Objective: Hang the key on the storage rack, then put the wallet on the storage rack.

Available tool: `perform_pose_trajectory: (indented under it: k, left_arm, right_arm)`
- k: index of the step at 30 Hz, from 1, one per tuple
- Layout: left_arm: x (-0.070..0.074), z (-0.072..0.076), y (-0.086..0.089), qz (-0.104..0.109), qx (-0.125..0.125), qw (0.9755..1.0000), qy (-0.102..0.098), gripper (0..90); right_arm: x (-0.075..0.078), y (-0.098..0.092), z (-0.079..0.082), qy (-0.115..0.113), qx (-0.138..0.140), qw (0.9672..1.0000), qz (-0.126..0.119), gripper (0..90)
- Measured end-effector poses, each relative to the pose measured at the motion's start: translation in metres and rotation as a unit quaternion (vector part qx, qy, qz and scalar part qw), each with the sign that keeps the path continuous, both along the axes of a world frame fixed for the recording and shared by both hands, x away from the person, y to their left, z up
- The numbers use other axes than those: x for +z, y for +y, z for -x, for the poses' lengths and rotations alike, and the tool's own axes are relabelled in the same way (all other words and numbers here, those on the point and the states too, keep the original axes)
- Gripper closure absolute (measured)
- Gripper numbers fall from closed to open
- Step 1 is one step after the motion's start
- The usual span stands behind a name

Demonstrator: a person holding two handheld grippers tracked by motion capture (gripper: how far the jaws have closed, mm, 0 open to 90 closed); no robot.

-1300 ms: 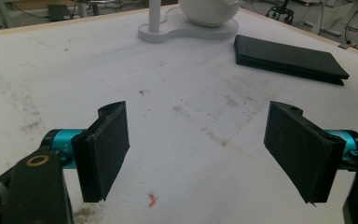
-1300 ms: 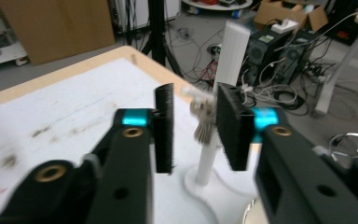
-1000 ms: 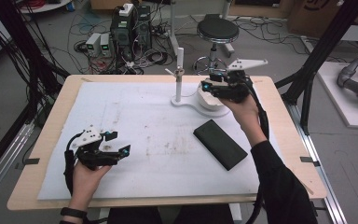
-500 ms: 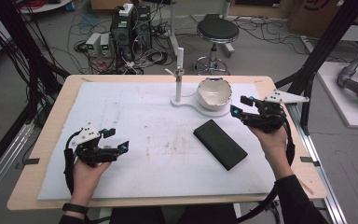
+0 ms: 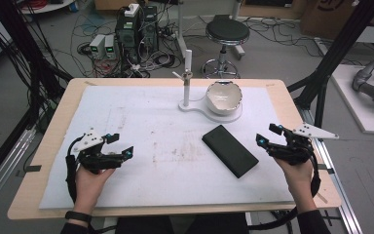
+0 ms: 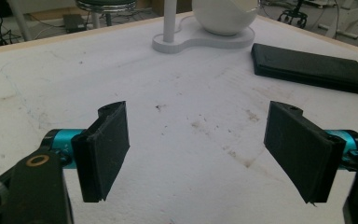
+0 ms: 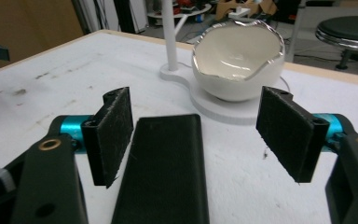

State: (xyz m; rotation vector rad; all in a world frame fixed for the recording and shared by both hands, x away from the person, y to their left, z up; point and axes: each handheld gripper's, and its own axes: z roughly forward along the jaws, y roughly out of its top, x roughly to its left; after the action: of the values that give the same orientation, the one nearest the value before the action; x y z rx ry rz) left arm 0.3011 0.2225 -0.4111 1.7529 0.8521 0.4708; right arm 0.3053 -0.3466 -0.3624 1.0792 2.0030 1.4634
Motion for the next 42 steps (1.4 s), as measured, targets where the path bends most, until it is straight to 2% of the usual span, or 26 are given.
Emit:
perform_pose_trajectory:
  k: [9, 31, 42]
  left_arm:
    - [-0.001, -0.001, -0.001, 0.001, 0.002, 1.0, 0.0, 22.1]
    - [0.001, 0.001, -0.002, 0.0, 0.0, 1.0, -0.001, 22.1]
    - [0.004, 0.002, -0.004, 0.016, -0.008, 0.9998, -0.003, 22.1]
  right_arm:
    - [-0.011, -0.015, 0.001, 0.011, -0.019, 0.9997, -0.007, 25.6]
    - [-0.018, -0.018, 0.0, 0.023, -0.025, 0.9994, -0.002, 24.3]
    - [-0.02, -0.022, 0.0, 0.03, -0.037, 0.9989, -0.003, 24.3]
